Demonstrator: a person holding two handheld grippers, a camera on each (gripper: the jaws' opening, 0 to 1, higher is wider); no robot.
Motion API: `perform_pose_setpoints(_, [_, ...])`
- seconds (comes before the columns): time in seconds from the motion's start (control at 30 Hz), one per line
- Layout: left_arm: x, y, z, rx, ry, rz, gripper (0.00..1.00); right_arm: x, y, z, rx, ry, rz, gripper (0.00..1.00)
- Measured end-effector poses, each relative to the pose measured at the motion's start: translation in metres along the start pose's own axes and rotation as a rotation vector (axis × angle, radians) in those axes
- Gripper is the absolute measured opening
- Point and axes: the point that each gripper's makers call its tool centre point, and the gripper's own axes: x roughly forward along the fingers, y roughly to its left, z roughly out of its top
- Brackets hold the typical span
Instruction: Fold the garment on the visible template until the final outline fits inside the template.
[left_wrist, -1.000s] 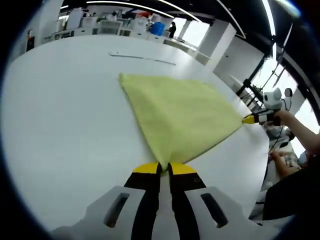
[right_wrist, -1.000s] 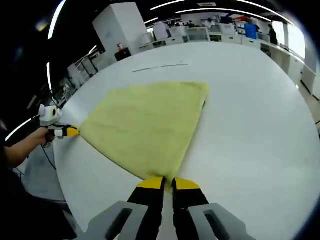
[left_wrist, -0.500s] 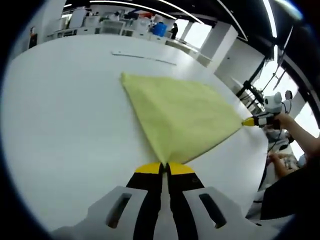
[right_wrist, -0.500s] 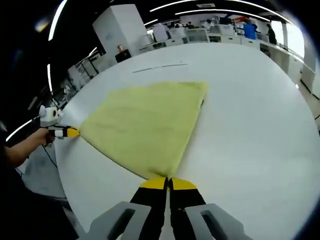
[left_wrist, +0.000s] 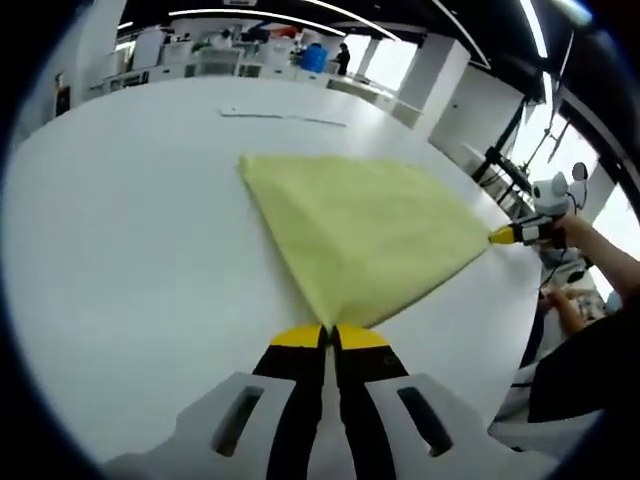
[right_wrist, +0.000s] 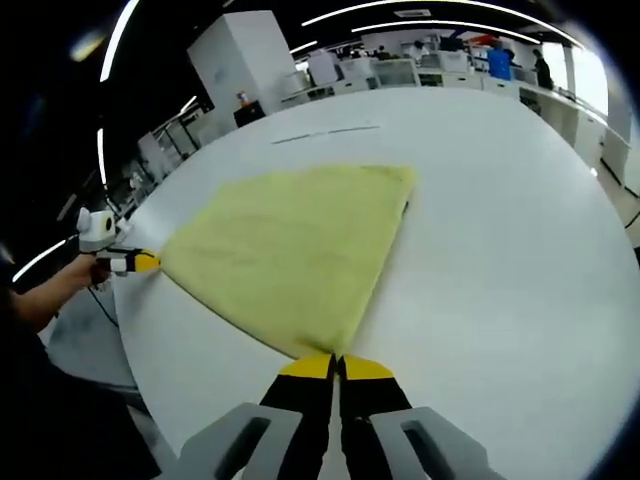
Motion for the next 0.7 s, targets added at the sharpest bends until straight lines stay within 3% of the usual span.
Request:
perform_pose_setpoints(0.4, [-0.006, 0.008, -0.005, -0.048, -0.030, 0.021, 0.07, 0.001, 0.001, -0.002, -0.073, -0.006, -0.048, 0.03])
perform_pose_setpoints(0.47, [-0.007, 0.008, -0.004, -0.047, -0.040, 0.025, 0.11, 0.001, 0.003, -0.004, -0.081, 0.007, -0.045, 0.09])
perform_pose_setpoints(0.7, [-0.009, 0.007, 0.004, -0.019, -0.082, 0.058, 0.40, -0.001, 0.011, 0.004, -0.134, -0.040, -0.048, 0.41])
